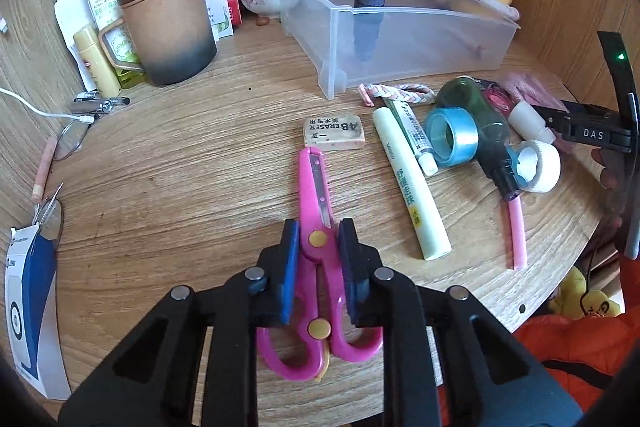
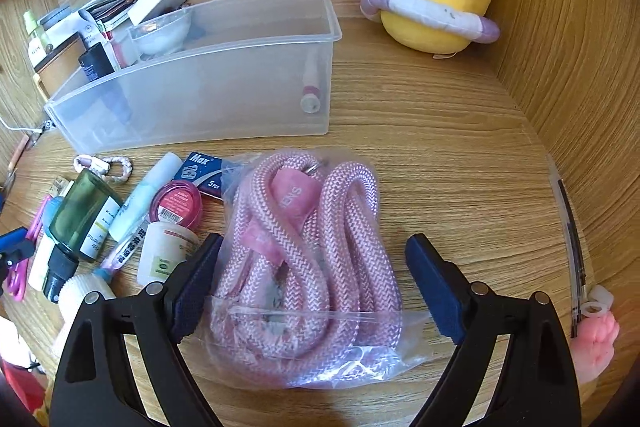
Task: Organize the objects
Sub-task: 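Grasp the bagged pink rope with the right gripper while the left grasps the pink scissors, then carry the rope bag and scissors over the clear box and release both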
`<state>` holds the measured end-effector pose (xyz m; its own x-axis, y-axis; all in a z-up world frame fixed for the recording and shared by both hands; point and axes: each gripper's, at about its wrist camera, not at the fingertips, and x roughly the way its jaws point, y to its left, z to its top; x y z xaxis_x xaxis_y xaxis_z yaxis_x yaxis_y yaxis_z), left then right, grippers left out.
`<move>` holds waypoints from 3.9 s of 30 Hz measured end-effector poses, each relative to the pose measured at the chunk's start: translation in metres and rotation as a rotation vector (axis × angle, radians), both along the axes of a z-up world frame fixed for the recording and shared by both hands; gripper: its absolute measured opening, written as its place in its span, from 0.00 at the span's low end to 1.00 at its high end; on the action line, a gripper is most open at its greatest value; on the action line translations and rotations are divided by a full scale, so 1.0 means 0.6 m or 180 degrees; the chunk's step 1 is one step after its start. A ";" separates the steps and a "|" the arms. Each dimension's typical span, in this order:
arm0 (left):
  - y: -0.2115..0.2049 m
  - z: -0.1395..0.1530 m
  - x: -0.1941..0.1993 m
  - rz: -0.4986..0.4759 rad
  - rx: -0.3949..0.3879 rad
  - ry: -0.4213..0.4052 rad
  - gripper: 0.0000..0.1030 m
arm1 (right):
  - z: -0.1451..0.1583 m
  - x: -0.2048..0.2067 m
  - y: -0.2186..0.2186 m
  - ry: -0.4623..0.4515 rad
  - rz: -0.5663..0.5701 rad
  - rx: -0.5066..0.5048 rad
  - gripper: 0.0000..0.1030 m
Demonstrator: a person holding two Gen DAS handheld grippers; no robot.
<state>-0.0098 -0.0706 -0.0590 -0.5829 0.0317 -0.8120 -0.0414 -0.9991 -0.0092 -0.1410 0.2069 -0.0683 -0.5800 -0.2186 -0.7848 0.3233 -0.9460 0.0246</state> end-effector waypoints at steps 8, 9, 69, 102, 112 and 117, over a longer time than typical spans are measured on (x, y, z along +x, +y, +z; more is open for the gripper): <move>-0.024 0.016 0.010 0.0180 0.0134 0.0123 0.18 | 0.002 0.012 0.003 0.0123 0.0043 -0.0018 0.62; -0.027 0.020 0.011 0.0194 0.0144 0.0153 0.18 | 0.002 0.013 0.003 0.0123 0.0039 -0.0039 0.61; 0.020 0.197 -0.225 0.0036 0.0556 0.0992 0.18 | 0.152 -0.025 0.060 0.0632 0.0050 -0.0743 0.46; 0.033 0.111 -0.282 -0.0047 0.0553 0.0405 0.19 | 0.111 -0.176 -0.204 0.0359 0.0847 -0.0098 0.32; 0.028 0.141 -0.235 0.0024 0.0506 0.0642 0.55 | 0.137 -0.117 -0.174 0.0500 0.0964 -0.0182 0.55; 0.026 0.160 -0.197 0.0110 0.0374 0.0807 0.75 | 0.153 -0.079 -0.152 0.0598 0.1009 -0.0252 0.73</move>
